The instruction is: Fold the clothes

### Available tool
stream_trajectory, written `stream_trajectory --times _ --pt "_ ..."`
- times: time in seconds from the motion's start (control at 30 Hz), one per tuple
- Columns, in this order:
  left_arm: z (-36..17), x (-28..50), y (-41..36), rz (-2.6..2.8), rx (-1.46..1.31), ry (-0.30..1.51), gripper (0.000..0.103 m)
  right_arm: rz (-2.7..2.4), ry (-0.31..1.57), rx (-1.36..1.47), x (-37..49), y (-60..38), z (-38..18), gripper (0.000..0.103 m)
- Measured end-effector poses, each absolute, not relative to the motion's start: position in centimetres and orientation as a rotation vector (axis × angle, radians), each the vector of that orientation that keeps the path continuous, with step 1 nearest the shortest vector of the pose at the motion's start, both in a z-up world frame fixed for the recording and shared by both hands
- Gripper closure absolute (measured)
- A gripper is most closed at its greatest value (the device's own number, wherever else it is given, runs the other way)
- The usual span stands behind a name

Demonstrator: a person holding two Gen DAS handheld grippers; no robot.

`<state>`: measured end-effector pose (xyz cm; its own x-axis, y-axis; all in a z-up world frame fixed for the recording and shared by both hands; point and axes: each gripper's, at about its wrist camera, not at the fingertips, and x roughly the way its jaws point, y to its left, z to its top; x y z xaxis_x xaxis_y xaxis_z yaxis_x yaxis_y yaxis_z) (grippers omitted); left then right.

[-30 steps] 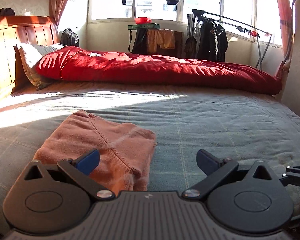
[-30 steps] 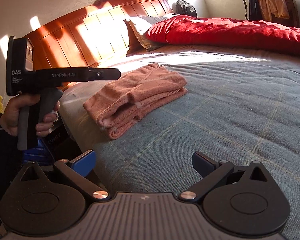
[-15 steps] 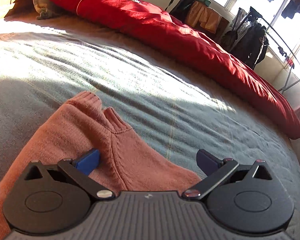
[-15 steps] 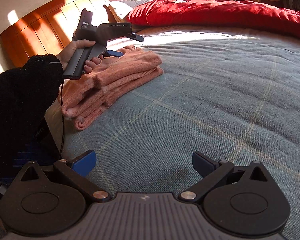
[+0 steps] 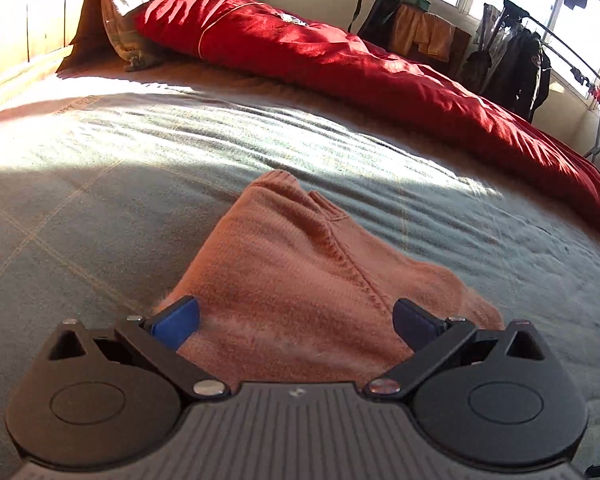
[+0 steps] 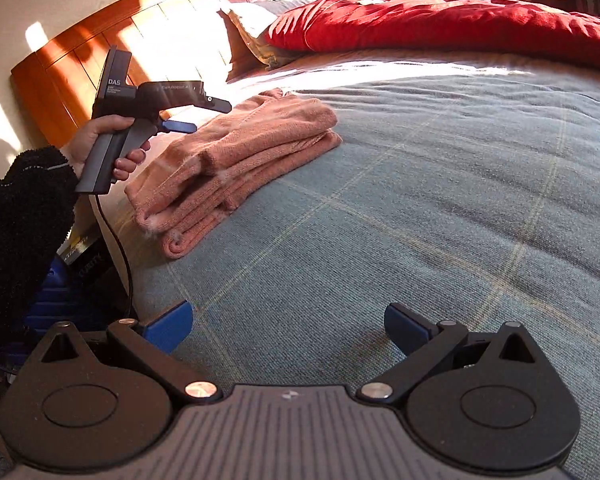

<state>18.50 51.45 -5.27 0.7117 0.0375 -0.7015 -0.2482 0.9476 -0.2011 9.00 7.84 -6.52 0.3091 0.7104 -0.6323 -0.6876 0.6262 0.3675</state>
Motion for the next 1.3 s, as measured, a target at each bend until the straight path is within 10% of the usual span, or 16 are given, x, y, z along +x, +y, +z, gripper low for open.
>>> stream_trajectory --times 1.3 --pt "-5.5 -7.3 27.7 0.325 0.026 0.716 0.001 1.018 0.675 -0.105 -2.3 6.1 -0.4 0.000"
